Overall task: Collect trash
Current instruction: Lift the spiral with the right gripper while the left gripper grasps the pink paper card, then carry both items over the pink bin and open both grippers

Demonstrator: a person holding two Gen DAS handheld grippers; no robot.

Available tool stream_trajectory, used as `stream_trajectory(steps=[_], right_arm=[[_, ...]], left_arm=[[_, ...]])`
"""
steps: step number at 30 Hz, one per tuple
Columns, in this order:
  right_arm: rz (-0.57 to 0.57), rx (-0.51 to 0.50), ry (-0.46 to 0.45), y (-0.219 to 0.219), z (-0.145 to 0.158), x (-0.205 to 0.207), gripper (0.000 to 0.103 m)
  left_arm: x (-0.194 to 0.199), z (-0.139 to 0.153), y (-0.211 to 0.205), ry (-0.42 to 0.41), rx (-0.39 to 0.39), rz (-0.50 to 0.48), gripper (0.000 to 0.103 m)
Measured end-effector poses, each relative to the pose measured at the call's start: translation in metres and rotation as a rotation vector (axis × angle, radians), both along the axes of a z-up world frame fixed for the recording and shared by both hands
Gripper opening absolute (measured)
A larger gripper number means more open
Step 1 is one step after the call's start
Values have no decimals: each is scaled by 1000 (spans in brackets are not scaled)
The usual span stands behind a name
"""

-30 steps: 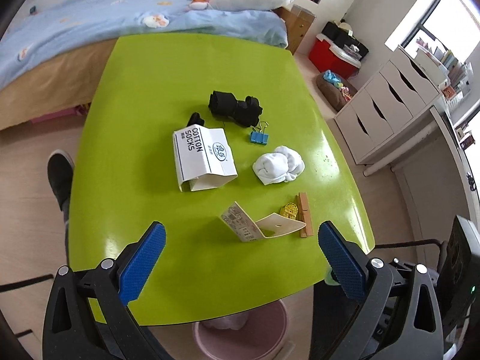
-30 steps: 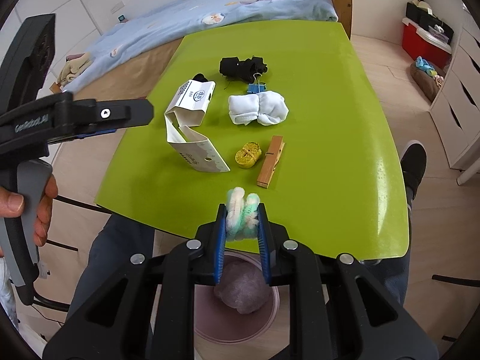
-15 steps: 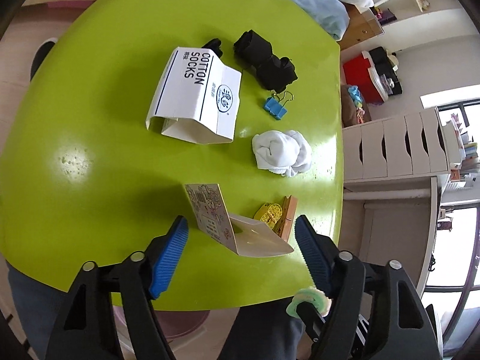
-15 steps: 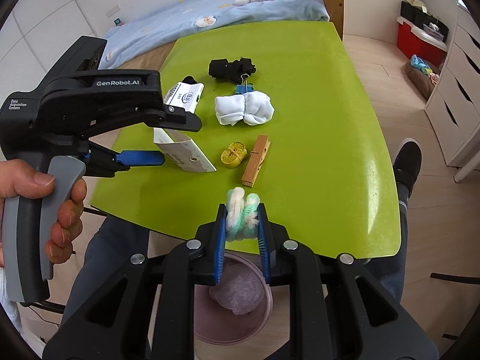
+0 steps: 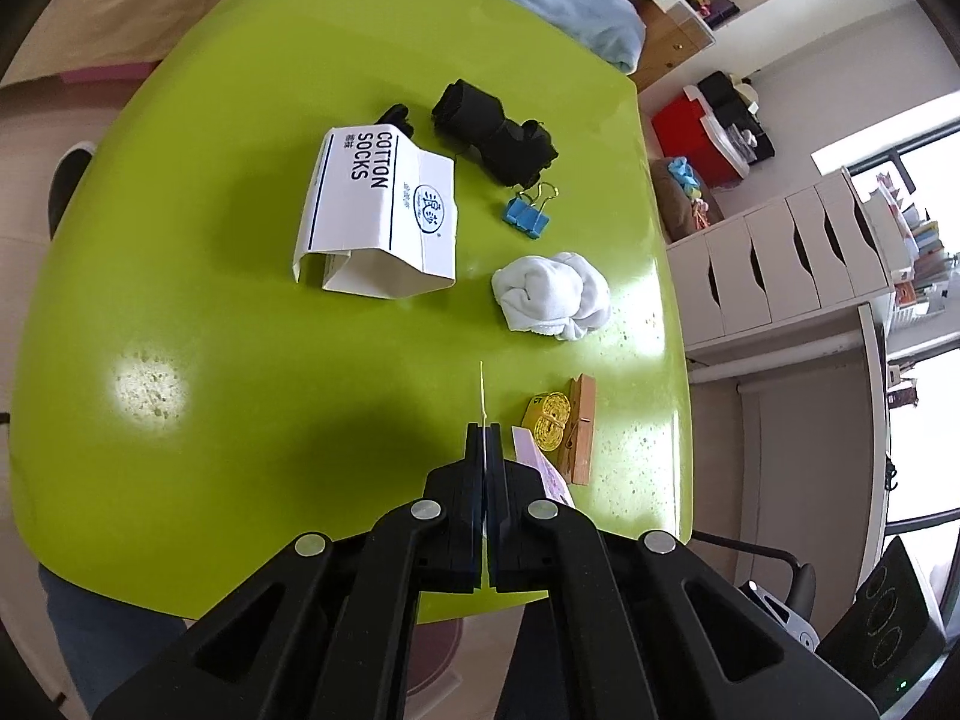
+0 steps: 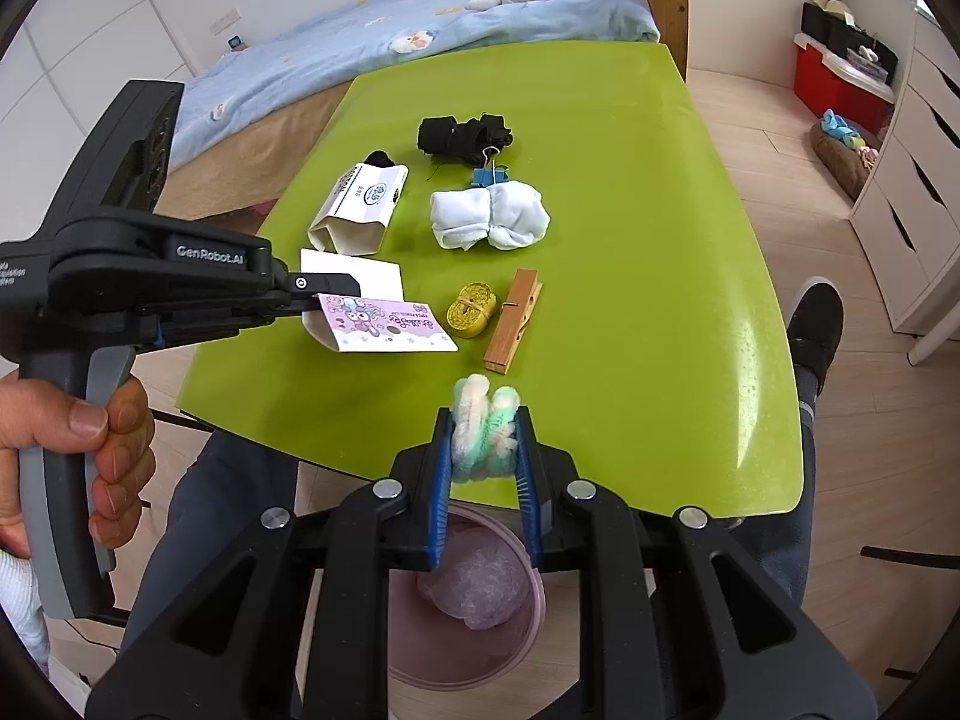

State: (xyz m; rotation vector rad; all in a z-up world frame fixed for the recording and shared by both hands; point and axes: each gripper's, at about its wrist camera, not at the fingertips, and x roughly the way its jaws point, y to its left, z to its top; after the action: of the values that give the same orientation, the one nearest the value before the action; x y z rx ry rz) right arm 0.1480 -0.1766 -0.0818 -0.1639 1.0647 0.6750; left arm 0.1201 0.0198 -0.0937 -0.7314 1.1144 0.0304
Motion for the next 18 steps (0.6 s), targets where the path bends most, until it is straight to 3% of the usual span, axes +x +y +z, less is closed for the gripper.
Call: stream_trajectory(steps=[13,18], right_arm=[[79,2,-47,-2,23,-28,19],[126,-3,-51,-6,26,-46,19]], left_arm=[[-52,61,-19,-198,330,-187,0],[-78,68,-30,-246,422,-251,0]])
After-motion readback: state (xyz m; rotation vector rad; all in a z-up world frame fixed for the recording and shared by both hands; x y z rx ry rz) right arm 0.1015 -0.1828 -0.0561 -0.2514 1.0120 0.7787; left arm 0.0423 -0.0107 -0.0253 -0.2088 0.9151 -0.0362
